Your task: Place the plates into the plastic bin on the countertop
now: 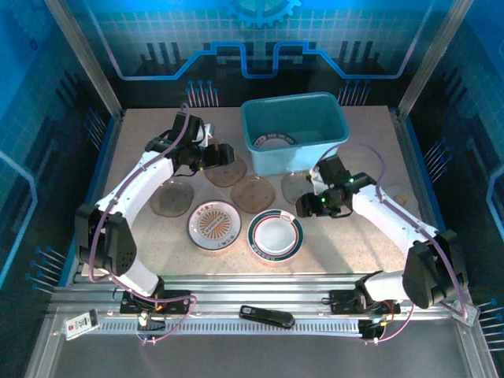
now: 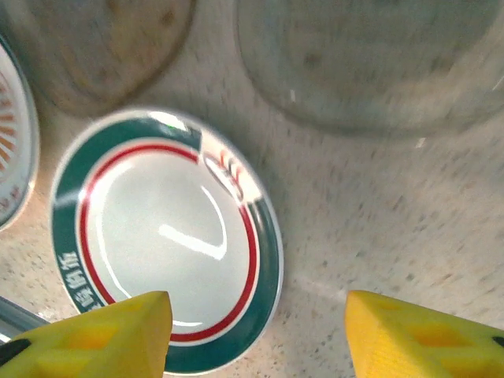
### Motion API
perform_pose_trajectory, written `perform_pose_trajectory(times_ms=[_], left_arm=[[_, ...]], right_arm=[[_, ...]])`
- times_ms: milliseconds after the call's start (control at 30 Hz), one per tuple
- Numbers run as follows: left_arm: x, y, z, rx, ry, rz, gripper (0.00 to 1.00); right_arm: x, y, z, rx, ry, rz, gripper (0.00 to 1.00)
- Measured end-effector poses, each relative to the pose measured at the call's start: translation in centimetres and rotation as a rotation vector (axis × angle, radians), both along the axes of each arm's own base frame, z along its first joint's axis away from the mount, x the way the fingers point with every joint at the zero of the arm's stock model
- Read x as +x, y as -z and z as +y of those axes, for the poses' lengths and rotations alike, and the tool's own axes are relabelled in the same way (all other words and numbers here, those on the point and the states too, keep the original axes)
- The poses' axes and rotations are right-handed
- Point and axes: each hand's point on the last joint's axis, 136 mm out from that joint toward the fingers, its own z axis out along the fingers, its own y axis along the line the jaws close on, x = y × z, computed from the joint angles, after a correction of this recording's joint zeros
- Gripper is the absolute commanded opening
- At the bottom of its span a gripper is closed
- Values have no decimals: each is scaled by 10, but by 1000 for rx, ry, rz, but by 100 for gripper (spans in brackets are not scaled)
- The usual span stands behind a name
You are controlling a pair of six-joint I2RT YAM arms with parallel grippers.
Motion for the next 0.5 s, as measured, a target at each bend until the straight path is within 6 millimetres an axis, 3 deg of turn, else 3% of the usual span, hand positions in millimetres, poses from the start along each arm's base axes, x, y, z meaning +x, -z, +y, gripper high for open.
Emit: perform_pose_trajectory(times_ms=[200, 500], left_arm=[[-7, 1, 0, -7, 4, 3, 83], [-11, -4, 1, -12, 2, -9, 84]], right_arm=[[-18, 40, -6, -11, 48, 55, 56], [-5, 71, 4, 10, 59, 85, 52]])
